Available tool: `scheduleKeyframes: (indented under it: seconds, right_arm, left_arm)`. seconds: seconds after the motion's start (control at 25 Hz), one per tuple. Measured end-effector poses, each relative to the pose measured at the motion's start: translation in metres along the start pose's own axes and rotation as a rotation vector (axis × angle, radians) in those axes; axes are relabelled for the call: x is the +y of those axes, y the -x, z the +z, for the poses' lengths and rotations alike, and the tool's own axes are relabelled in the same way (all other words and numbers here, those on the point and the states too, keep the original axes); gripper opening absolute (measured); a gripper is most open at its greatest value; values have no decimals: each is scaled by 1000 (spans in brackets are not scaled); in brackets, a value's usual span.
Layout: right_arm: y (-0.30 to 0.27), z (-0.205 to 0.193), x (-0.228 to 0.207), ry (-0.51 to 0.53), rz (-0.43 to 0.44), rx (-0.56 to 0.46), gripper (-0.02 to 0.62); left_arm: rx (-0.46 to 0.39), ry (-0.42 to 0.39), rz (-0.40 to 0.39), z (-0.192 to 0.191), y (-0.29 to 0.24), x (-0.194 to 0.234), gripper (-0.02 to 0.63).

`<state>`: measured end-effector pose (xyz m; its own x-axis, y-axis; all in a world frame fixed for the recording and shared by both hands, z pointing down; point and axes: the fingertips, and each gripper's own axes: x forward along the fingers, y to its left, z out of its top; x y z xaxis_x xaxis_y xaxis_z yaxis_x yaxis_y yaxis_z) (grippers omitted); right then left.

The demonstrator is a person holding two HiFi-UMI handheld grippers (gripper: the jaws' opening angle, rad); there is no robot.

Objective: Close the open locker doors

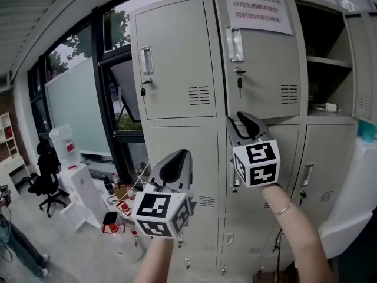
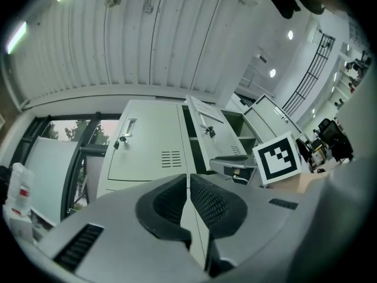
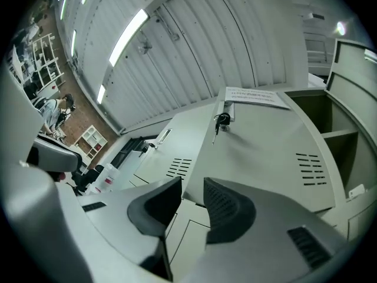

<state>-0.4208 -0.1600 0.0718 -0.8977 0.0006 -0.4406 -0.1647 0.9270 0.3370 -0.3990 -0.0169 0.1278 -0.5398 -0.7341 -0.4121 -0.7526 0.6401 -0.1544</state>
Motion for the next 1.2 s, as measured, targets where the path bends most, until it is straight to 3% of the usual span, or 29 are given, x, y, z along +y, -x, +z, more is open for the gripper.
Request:
scheduleKeyframes:
  seconds: [0.36, 0.72, 1.0, 1.2]
  right_arm:
    - [-41, -35, -27, -14, -33, 63, 106]
    - [-47, -49, -37, -8, -27, 137, 101]
    - [13, -14, -43, -32, 25, 16, 101]
    - [71, 4, -83, -17, -24, -17, 101]
  left_arm:
    - [49, -41, 48, -17, -9, 8, 21]
    - [31, -17, 42, -14, -11, -5, 21]
    - [13, 37, -17, -23, -28, -41, 22]
    - [-22, 97, -118, -26, -53, -95, 23]
